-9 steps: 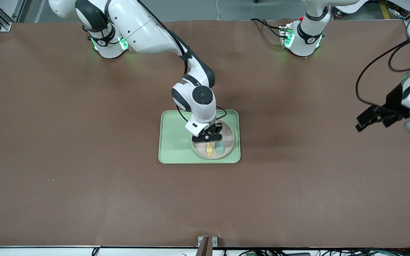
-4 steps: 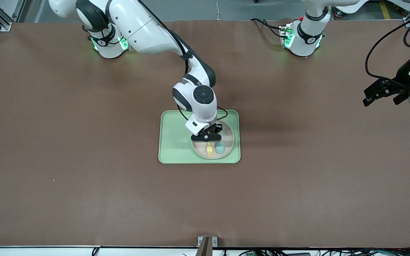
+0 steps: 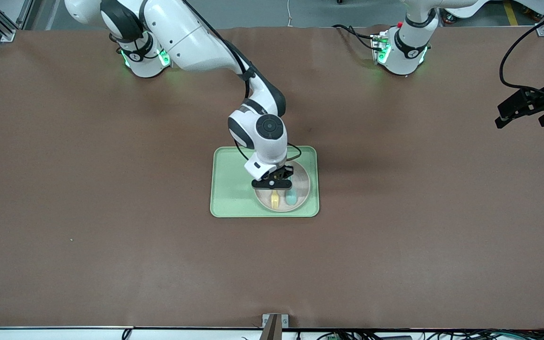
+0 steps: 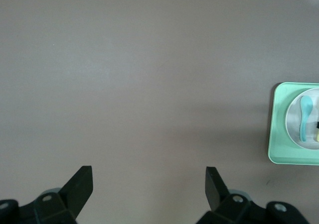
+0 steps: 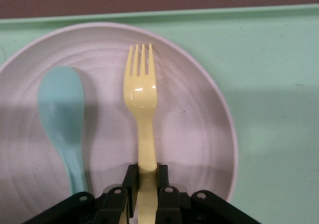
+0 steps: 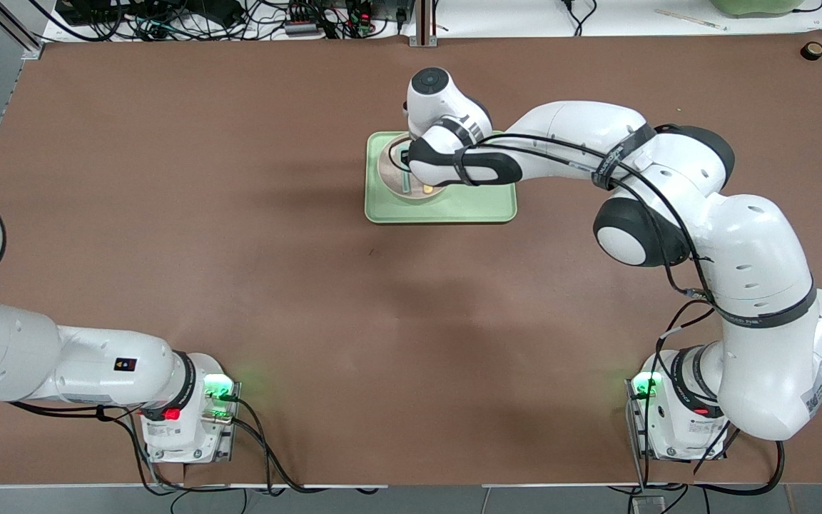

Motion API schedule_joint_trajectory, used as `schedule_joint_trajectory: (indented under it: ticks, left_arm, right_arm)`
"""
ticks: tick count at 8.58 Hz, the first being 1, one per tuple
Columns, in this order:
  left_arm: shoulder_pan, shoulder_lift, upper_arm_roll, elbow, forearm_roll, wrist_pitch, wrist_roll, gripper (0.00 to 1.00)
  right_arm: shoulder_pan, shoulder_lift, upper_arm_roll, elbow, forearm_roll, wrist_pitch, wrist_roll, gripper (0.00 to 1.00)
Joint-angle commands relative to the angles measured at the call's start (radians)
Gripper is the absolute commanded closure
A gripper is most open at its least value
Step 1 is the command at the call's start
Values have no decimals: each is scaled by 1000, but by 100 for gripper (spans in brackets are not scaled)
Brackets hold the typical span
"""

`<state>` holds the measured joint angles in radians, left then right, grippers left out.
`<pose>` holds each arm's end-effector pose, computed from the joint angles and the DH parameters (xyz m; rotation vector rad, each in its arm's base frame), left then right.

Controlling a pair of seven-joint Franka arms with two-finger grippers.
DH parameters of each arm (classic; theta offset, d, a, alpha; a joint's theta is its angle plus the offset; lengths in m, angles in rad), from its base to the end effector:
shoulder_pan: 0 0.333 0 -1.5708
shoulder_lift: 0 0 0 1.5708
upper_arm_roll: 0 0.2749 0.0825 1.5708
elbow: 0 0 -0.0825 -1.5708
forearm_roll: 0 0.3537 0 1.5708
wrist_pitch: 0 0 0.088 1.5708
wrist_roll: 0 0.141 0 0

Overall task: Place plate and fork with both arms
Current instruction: 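Lift the yellow fork off the plate and lay it beside the plate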

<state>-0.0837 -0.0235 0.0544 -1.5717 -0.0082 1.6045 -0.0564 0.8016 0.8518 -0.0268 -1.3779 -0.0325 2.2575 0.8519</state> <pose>0.5233 -0.0162 0.5644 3.1282 0.0425 0.0873 0.4875 0.4788 0.1624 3.1287 -0.0742 0.0818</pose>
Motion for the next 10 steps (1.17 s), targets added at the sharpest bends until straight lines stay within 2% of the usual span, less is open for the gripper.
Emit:
schedule_joint_trajectory:
  ticks: [1, 3, 4, 7, 9, 10]
  left_arm:
    - [-2, 20, 1, 45, 19, -32, 13, 1]
    - [-2, 20, -1, 48, 24, -31, 39, 1]
    - [-1, 19, -1, 48, 24, -20, 115, 1]
    - [53, 13, -50, 38, 14, 15, 133, 1]
    - [53, 13, -50, 39, 11, 23, 133, 1]
    - [59, 13, -50, 38, 11, 31, 133, 1]
  right_arm:
    - [-54, -109, 21, -21, 11, -114, 3, 100]
    - [-102, -157, 27, -61, 78, -159, -92, 99]
    - [-134, -160, 27, -93, 82, -156, -134, 99]
    - [-185, -151, 27, -192, 82, -66, -230, 99]
    - [-185, -148, 27, -210, 82, -29, -231, 98]
    - [-185, -148, 27, -217, 82, -27, -232, 94]
